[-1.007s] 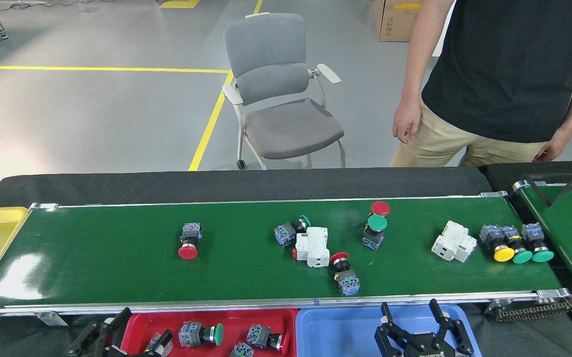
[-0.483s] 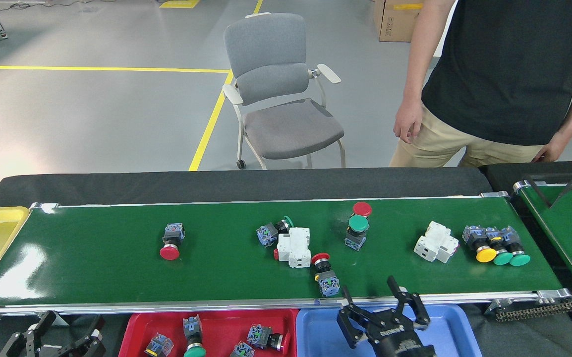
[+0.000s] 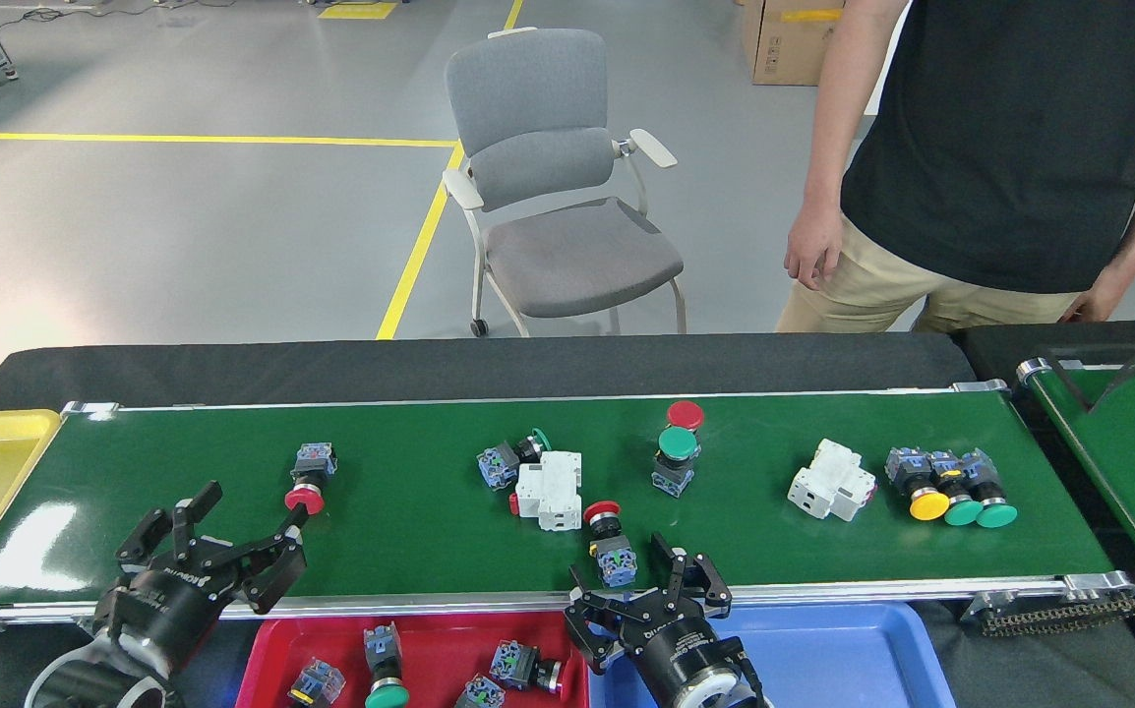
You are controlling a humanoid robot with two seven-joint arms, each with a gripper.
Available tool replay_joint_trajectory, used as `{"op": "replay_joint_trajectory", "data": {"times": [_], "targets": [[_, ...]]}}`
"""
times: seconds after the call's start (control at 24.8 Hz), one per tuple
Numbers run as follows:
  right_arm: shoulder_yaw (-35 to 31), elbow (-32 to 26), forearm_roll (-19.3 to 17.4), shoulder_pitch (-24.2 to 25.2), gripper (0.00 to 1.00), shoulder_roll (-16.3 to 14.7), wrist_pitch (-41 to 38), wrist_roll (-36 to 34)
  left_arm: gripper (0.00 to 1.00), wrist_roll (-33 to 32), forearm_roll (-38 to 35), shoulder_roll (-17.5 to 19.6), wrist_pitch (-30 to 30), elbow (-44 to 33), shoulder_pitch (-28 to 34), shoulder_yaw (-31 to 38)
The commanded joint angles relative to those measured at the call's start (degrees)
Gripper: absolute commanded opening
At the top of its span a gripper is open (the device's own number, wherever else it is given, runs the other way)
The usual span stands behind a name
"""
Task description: Pick switch part from conveyor to tray
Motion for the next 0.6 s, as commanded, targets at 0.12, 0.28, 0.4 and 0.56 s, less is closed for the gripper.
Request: {"op": "replay_joint_trajectory", "data": {"times": [0.12,0.28,0.4,0.56], "targets": [[-0.22,-0.14,-0.47,-1.33,0.04,0.3,-5.51,0.16,1.0,0.2,-0.13,1.62,1.4,5.01,-3.5,-0.08],[-0.4,-1.1,-1.79,-1.16,0.04,0.38,-9.2,0.16,1.0,0.55,-0.22,2.59,5.18,9.22,-5.78,-1.83],[-0.57,-7.25,-4.6,0.95,0.06,-0.93,-18.85,0.07,0.97,2.75,-0.22,4.78,14.4,14.76,-8.68,-7.19],[-1.01,-14.02,-7.94,5.96,0.21,-4.89,-35.46,-0.02,0.72,10.3,-0.13,8.3,22.93,21.87,-11.76,-14.22]]}}
